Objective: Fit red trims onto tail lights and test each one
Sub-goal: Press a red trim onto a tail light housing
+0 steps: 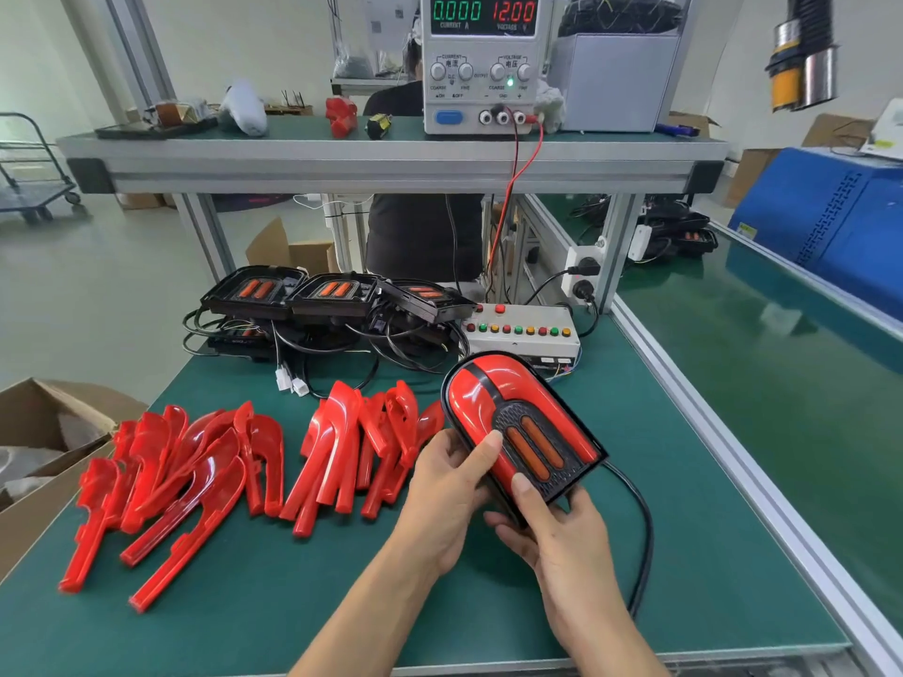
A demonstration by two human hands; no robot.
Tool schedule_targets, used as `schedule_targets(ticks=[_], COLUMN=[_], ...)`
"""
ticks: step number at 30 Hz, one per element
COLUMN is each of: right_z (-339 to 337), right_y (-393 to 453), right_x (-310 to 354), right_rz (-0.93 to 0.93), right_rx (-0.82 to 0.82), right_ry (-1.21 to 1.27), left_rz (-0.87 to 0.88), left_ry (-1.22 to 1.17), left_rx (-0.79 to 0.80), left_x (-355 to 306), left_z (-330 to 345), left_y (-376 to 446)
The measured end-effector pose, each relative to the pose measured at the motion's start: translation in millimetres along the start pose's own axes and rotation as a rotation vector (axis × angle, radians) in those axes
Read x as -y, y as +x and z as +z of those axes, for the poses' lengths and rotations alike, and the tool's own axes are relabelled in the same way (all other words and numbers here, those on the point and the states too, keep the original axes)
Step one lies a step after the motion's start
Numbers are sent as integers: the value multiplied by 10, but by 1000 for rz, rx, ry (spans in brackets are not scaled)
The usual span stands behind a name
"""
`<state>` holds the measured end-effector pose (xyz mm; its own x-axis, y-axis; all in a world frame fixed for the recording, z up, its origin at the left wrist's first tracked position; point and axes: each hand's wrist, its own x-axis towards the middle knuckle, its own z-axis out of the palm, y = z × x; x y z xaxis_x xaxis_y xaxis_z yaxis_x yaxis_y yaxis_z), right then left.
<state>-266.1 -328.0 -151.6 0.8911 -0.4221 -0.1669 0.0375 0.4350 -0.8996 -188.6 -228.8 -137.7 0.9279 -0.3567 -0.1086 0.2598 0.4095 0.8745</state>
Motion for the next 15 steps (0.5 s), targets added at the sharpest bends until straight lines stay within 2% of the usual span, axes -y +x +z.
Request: schedule_targets(ticks=[7,15], right_z=[-10,-25], right_y=[-29,-33], right_x=[-64,-91], right_rz=[14,-28], right_rx=[20,30], right_ry=[40,25], left_rz=[-28,-38], left_ry=[-77,-132], left_rx=[-67,1], left_x=[-164,-198], left_z=[15,-5], left_y=[111,59])
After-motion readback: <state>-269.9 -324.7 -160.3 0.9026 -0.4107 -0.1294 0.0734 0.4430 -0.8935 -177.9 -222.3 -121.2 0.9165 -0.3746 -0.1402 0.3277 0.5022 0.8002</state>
